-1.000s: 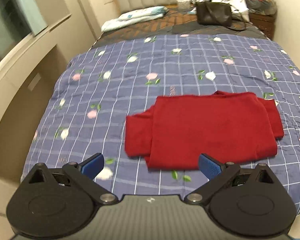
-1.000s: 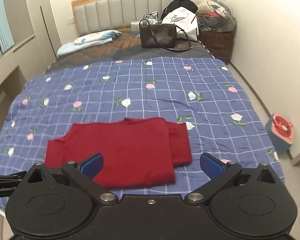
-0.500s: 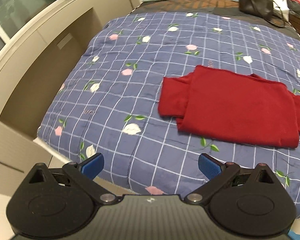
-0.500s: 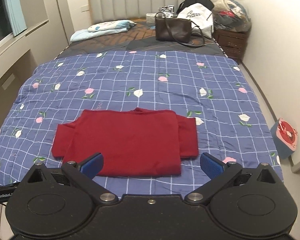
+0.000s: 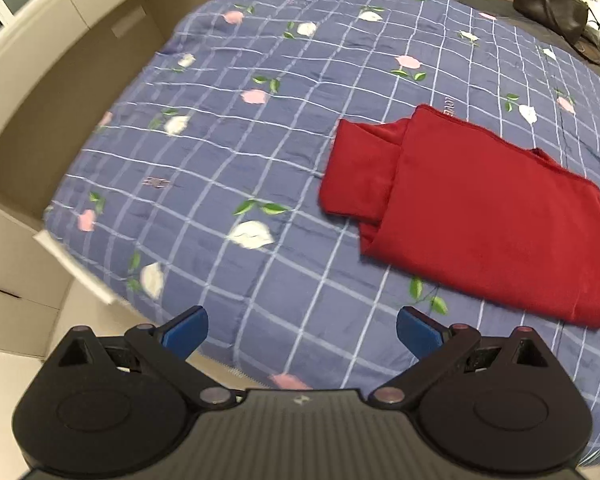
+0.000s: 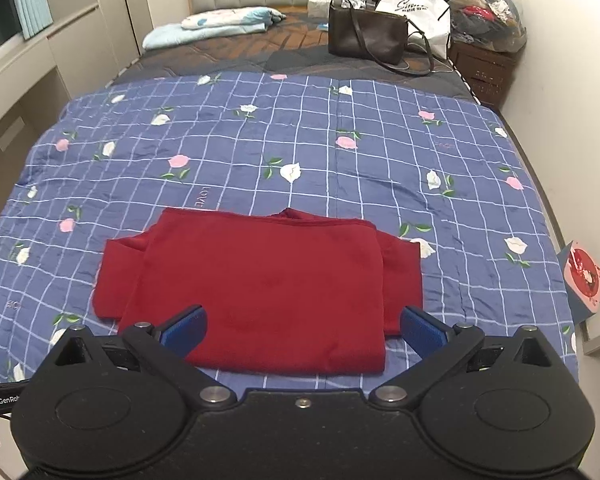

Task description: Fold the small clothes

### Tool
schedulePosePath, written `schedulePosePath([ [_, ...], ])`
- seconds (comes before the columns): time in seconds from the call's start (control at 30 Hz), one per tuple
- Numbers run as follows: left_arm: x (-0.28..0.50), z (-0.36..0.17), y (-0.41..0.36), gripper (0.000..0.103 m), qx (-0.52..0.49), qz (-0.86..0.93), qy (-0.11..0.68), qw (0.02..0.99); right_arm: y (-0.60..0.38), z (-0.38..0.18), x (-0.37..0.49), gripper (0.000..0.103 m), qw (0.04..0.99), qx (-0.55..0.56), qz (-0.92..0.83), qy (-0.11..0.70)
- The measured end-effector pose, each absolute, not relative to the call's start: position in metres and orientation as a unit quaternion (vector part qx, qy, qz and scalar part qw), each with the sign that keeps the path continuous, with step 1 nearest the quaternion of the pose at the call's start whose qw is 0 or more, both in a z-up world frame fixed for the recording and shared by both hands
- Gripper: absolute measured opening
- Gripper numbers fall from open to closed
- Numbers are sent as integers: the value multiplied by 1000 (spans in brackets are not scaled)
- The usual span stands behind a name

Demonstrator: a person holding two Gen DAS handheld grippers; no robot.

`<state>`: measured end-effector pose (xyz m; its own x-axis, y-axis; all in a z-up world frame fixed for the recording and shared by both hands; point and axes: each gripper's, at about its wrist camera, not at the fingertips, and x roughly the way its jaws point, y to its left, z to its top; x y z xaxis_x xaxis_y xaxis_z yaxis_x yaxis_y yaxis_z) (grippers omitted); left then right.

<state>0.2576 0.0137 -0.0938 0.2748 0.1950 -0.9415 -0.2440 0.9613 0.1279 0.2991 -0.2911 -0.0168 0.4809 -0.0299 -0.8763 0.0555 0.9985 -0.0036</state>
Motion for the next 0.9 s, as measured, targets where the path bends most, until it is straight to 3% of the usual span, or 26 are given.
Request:
schedulePosePath([
  [0.43,351,-169,25,102,-55,96,622,775,-271,-71,383,102,820,-10,-57,569],
  [0.9,379,-236,36,102,-31,74,646,759,-255,-125,412,102,789,-8,-73,611],
])
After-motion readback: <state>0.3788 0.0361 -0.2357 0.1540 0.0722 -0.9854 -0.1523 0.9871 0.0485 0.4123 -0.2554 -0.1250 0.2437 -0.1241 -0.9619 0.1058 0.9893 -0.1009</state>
